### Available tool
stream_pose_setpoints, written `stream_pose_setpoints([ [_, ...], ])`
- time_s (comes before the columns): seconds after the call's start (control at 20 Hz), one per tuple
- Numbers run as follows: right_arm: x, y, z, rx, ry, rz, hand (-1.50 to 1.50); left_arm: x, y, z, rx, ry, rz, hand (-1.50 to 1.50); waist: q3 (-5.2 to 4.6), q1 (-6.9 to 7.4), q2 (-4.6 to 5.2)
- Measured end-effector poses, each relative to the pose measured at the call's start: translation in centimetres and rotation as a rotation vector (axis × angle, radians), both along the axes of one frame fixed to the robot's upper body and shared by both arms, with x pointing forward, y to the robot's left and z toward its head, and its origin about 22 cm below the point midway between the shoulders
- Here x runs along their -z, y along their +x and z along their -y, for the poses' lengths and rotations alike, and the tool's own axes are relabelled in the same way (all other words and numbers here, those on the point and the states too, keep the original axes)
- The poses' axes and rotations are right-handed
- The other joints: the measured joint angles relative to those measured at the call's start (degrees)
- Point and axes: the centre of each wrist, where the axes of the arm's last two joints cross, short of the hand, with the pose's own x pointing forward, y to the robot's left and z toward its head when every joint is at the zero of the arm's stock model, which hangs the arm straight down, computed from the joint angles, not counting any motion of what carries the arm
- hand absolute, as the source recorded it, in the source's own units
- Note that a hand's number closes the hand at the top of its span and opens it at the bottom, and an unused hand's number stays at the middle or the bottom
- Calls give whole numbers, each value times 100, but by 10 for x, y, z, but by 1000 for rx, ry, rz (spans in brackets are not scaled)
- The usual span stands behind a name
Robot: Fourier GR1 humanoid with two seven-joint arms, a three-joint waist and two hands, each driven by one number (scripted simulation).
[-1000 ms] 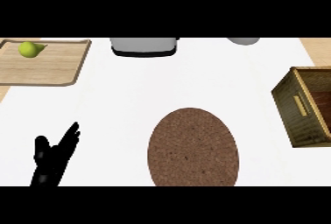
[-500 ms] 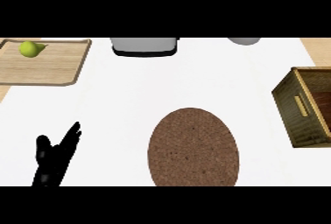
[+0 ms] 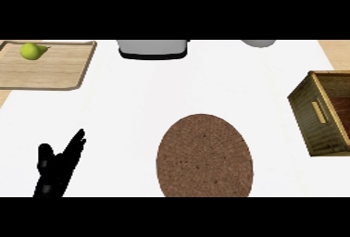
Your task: Pick the lemon from the placemat and place it in the basket
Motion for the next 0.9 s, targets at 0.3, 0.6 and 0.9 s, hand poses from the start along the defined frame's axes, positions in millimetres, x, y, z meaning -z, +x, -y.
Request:
stream_pose_setpoints([
  [0.3, 13, 0, 29, -8, -136, -45, -150, -3, 2, -1, -2, -1, -12, 0, 2, 14, -3],
  [0.6, 4, -2, 54, -3, -146, 5, -150, -1, 1, -3, 2, -4, -6, 0, 5, 13, -17],
  [0.9, -5, -13, 77, 57, -56, 80, -150, -2, 2, -2, -7, -4, -13, 0, -1, -3, -21],
])
